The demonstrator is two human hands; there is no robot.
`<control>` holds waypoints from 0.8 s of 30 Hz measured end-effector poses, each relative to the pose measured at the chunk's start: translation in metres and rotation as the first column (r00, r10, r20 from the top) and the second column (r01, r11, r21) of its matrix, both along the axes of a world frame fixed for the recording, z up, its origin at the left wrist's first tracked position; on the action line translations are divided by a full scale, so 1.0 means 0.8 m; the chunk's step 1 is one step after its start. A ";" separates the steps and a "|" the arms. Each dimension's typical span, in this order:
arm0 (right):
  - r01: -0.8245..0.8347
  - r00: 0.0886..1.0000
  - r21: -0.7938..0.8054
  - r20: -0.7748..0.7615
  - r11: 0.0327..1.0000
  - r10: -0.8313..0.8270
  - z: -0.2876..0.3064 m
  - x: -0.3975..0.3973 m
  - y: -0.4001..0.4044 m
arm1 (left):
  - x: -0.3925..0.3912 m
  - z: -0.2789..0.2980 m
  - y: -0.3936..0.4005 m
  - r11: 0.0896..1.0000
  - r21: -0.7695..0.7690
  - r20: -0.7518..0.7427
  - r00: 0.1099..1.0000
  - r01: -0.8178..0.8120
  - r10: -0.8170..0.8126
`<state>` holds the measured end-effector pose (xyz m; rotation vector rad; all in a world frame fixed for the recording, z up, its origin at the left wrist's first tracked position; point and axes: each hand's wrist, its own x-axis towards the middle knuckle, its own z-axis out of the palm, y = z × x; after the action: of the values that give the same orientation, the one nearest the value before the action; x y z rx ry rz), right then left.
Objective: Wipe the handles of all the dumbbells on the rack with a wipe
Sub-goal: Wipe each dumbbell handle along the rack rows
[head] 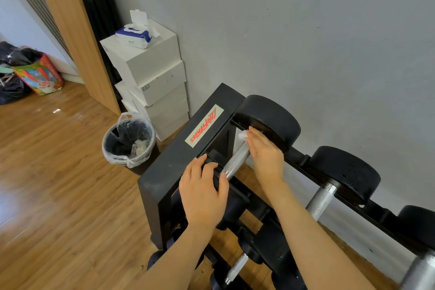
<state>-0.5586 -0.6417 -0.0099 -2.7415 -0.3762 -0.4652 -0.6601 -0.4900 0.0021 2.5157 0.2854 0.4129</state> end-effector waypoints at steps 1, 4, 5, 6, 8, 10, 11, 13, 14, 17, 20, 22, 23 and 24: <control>-0.030 0.999 -0.009 -0.019 1.000 0.030 -0.001 -0.002 0.002 | 0.000 0.000 0.000 1.000 -0.001 -0.003 1.000 -0.002 0.002; -0.150 0.988 -0.123 -0.050 0.981 0.145 -0.003 -0.013 0.002 | -0.001 0.000 0.000 1.000 -0.005 -0.004 1.000 -0.005 0.005; -0.153 0.988 -0.127 -0.049 0.980 0.148 -0.001 -0.012 -0.001 | -0.001 0.000 0.000 1.000 -0.007 -0.004 1.000 -0.006 0.006; -0.130 0.991 -0.114 -0.043 0.985 0.125 0.001 -0.008 -0.003 | 0.000 0.000 0.000 1.000 -0.007 -0.007 1.000 -0.005 0.004; -0.064 0.997 -0.088 -0.047 0.994 0.060 0.006 0.002 -0.005 | 0.000 0.000 0.000 1.000 -0.005 -0.016 1.000 0.000 0.000; -0.049 0.998 -0.047 -0.050 0.998 0.046 0.008 0.003 -0.001 | 0.000 0.000 0.001 1.000 -0.003 -0.018 1.000 0.000 0.000; -0.061 0.997 -0.021 -0.050 0.998 0.060 0.007 0.000 0.001 | 0.000 0.000 0.001 1.000 -0.004 -0.017 1.000 -0.002 0.001; -0.121 0.991 0.010 -0.050 0.993 0.121 0.005 -0.009 0.003 | 0.000 0.001 0.000 1.000 -0.009 -0.015 1.000 -0.005 0.004; -0.153 0.987 0.015 -0.045 0.988 0.154 0.004 -0.012 0.002 | 0.000 0.001 0.000 1.000 -0.012 -0.014 1.000 -0.005 0.005; -0.155 0.987 0.050 -0.030 0.987 0.157 0.008 -0.006 -0.001 | 0.000 0.001 0.000 1.000 -0.008 -0.013 1.000 -0.006 0.006; -0.083 0.996 0.061 -0.006 0.995 0.083 0.012 0.003 -0.002 | 0.000 0.001 0.000 1.000 -0.004 -0.023 1.000 -0.008 0.008; -0.101 0.995 0.120 0.009 0.988 0.101 0.007 -0.004 0.000 | -0.001 0.001 -0.001 1.000 -0.008 -0.027 1.000 -0.010 0.009; -0.127 0.992 0.169 0.002 0.977 0.129 0.001 -0.010 0.000 | -0.001 0.002 -0.001 1.000 -0.009 -0.026 1.000 -0.010 0.010; -0.162 0.986 0.188 -0.008 0.969 0.167 -0.004 -0.019 0.001 | -0.001 0.002 -0.001 1.000 -0.008 -0.023 1.000 -0.010 0.010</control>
<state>-0.5739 -0.6409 -0.0134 -2.5077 -0.5216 -0.4024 -0.6607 -0.4907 0.0035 2.5135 0.3086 0.3861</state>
